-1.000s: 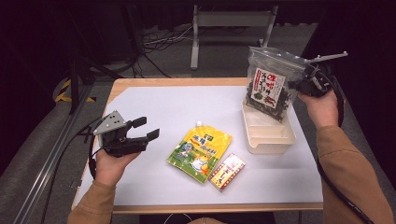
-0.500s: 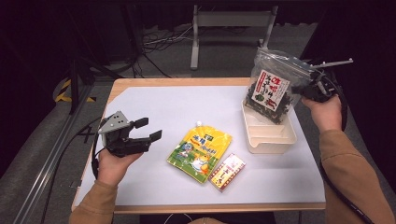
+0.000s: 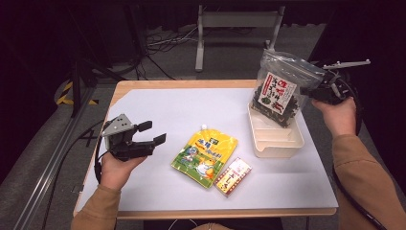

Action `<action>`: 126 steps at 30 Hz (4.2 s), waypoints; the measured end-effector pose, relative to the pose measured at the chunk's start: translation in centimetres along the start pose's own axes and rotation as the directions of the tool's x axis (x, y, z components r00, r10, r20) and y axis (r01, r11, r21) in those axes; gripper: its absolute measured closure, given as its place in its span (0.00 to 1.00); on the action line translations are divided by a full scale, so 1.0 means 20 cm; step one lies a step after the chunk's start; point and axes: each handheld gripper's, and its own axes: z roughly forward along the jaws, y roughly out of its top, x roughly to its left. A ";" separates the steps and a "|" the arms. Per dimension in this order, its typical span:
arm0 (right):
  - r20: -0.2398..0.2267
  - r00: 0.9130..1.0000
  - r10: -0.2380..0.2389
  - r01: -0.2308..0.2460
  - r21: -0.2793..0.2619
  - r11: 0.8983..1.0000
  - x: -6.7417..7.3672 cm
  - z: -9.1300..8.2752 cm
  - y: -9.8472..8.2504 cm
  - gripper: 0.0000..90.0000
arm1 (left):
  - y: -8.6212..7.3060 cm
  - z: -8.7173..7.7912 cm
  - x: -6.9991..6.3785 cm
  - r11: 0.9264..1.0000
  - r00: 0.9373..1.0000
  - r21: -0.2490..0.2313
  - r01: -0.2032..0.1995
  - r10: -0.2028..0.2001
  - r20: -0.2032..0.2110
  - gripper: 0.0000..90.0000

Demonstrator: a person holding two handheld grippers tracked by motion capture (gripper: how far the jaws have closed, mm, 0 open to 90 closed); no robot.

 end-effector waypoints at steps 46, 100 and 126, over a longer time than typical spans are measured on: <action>-0.137 0.967 -0.217 0.204 -0.100 0.974 0.34 -0.38 -0.18 0.43 | -0.04 0.20 0.11 0.979 1.000 0.205 0.010 -0.008 -0.008 0.12; -0.344 0.903 -0.257 0.235 -0.103 0.966 0.65 -0.14 -0.32 0.40 | -0.27 0.62 0.01 0.865 0.985 0.492 0.103 -0.159 0.073 0.10; -0.356 0.901 -0.246 0.229 -0.091 0.969 0.66 -0.10 -0.36 0.39 | -0.31 0.63 0.00 0.824 0.941 0.517 0.231 -0.323 0.095 0.52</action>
